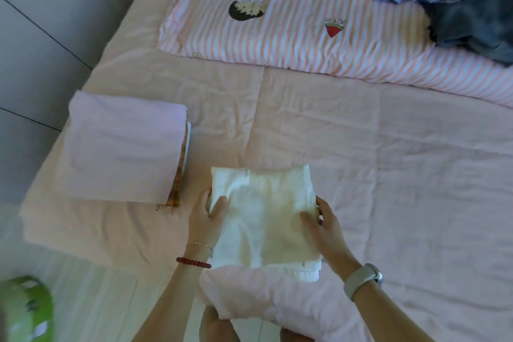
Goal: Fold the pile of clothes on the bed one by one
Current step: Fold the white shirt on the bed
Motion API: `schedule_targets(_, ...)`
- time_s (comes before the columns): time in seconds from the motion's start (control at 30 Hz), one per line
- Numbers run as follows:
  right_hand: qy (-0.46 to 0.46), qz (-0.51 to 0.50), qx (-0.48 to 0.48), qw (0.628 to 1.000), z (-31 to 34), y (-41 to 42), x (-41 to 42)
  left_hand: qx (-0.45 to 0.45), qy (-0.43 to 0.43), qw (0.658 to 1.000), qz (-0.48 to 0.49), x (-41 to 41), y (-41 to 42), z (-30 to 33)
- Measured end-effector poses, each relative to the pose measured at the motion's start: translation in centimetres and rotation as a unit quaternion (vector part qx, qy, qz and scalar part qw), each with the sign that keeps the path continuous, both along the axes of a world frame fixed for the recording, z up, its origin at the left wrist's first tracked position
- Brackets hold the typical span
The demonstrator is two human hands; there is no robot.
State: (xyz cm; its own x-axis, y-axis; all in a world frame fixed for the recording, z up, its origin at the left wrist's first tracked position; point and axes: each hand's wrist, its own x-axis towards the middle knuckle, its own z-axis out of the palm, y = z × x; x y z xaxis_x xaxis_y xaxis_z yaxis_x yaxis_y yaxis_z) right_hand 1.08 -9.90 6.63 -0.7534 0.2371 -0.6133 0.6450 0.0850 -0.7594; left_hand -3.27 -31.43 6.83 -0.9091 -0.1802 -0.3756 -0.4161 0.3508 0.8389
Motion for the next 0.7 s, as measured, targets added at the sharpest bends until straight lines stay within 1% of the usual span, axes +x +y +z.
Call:
schedule_targets(0.1,0.022,0.015,-0.009,1.000,2.9,-4.9,-1.8,-0.014,0.033,0.999,0.023,-1.2,-5.2,3.4)
schedule_targets(0.17,0.049,0.023,-0.006,0.998,4.3,-8.7,-3.7,-0.021,0.051,0.998,0.040,-3.3,-9.2,5.1)
schedule_targets(0.27,0.081,0.026,-0.002,0.996,5.4,-14.9,-7.5,-0.026,0.069,0.997,0.037,-7.3,-15.5,6.8)
schedule_targets(0.4,0.082,0.010,-0.015,0.997,5.2,-22.7,-12.9,-0.029,0.075,0.996,0.024,-12.9,-22.7,6.9)
schedule_targets(0.53,0.080,-0.004,-0.015,0.997,3.0,-27.6,-17.0,-0.075,0.058,0.995,-0.017,-17.2,-27.4,4.6)
schedule_targets(0.6,0.051,0.006,0.006,0.999,1.7,-28.7,-18.2,-0.130,0.045,0.989,-0.063,-18.5,-29.1,3.1)
schedule_targets(0.63,0.031,0.026,0.031,0.999,1.0,-29.0,-18.3,-0.189,0.048,0.976,-0.093,-18.9,-29.9,2.2)
schedule_targets(0.7,0.004,0.086,0.106,0.991,0.1,-29.5,-17.9,-0.348,0.060,0.929,-0.115,-18.9,-30.5,0.8)
